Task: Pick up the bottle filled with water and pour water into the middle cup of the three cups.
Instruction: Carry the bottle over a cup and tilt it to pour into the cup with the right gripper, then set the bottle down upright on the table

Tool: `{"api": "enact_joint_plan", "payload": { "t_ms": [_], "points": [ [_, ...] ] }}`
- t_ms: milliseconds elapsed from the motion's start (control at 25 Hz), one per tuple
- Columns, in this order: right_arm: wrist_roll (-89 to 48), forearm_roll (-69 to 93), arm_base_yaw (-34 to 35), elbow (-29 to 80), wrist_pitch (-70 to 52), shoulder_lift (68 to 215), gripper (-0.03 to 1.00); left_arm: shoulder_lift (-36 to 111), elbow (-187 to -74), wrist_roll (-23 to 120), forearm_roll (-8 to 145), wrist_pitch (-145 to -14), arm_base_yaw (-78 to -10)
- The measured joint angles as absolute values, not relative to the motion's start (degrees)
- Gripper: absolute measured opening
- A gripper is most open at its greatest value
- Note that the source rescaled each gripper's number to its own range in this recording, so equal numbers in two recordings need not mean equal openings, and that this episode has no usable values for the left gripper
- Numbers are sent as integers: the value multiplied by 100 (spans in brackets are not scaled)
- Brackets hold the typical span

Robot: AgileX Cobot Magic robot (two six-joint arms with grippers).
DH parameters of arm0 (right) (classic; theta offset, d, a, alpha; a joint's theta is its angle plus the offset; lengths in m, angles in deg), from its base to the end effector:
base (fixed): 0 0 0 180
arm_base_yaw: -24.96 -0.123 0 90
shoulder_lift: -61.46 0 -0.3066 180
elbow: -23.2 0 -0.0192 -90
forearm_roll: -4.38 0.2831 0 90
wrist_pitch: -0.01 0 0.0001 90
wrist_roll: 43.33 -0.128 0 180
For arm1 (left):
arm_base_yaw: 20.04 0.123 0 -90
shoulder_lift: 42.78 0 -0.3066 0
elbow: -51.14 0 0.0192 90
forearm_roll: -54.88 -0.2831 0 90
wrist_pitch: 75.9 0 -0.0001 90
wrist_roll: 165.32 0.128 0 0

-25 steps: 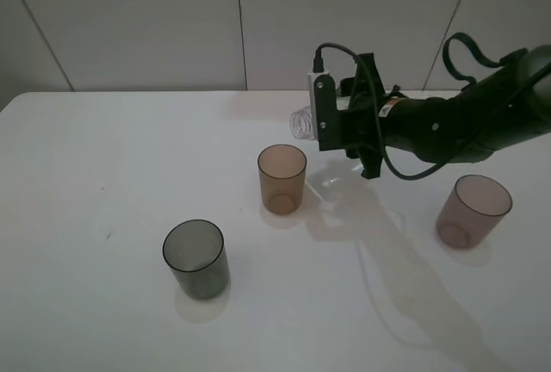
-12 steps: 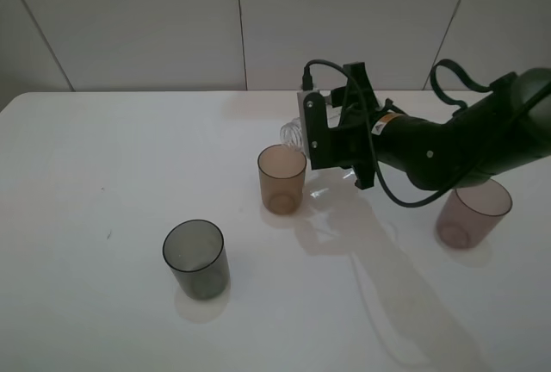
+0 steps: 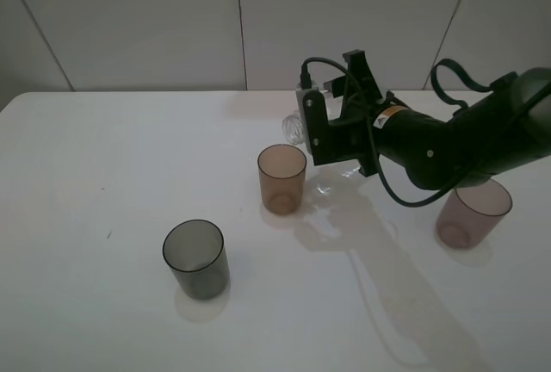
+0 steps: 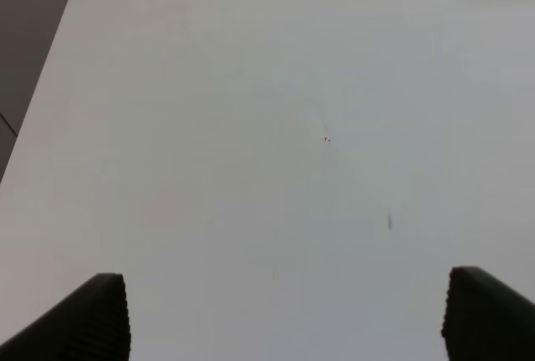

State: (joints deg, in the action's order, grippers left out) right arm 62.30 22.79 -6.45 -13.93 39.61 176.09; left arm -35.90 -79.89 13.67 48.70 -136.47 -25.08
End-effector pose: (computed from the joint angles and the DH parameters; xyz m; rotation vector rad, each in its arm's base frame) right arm 0.3492 0.1831 0.1110 -1.7566 1.1181 -0.8608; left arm 0.0343 0.0090 0.2780 0.0660 2.0267 0.0622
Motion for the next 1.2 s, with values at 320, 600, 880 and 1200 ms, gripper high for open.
{"api": "enact_joint_plan", "payload": {
  "t_ms": [320,600,880,1200],
  "points": [
    [6409,2279,-645,-1393,4181,17609,0,-3590,-7989,1367,4870,-13647,-2508],
    [6563,2279,-650,-1393,4377,17609,0,-3590,-7989,1367,4870,-13647,-2508],
    [6659,2279,-711,-1393,4584,17609,0,-3590,-7989,1367,4870,-13647,-2508],
    [6958,2279,-711,-1393,4606,17609,0,-3590,-7989,1367,4870,-13647,-2508]
  ]
}}
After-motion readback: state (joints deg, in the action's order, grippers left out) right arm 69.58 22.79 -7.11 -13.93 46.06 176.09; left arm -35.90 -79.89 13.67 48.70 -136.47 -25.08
